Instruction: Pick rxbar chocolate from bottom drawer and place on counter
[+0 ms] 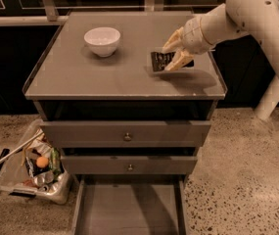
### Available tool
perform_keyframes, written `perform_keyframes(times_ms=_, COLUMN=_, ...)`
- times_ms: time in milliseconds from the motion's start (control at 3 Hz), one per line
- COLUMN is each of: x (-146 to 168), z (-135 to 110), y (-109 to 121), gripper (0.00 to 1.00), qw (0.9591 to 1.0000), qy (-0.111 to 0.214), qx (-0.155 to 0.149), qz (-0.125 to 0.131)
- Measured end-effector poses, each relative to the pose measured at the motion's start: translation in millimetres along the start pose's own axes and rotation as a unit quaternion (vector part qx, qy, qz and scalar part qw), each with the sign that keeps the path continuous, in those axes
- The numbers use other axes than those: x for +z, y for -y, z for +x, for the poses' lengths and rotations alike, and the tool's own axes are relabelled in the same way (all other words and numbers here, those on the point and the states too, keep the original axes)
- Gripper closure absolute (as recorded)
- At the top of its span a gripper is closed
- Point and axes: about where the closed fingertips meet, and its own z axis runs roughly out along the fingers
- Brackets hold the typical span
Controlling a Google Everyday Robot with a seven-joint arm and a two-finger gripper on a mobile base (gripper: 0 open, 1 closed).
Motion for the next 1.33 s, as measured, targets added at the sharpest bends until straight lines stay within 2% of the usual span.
perform_keyframes(times_ms=333, x=0.4, z=0.1, y=-0.7, gripper=0.81, qw=1.0, qy=0.0, qx=0.0, qz=-0.001)
perform_keyframes(times_ms=1333, x=0.6, z=0.1, y=-0.7, gripper=0.11, qw=1.0, qy=0.0, qx=0.0, qz=-0.001)
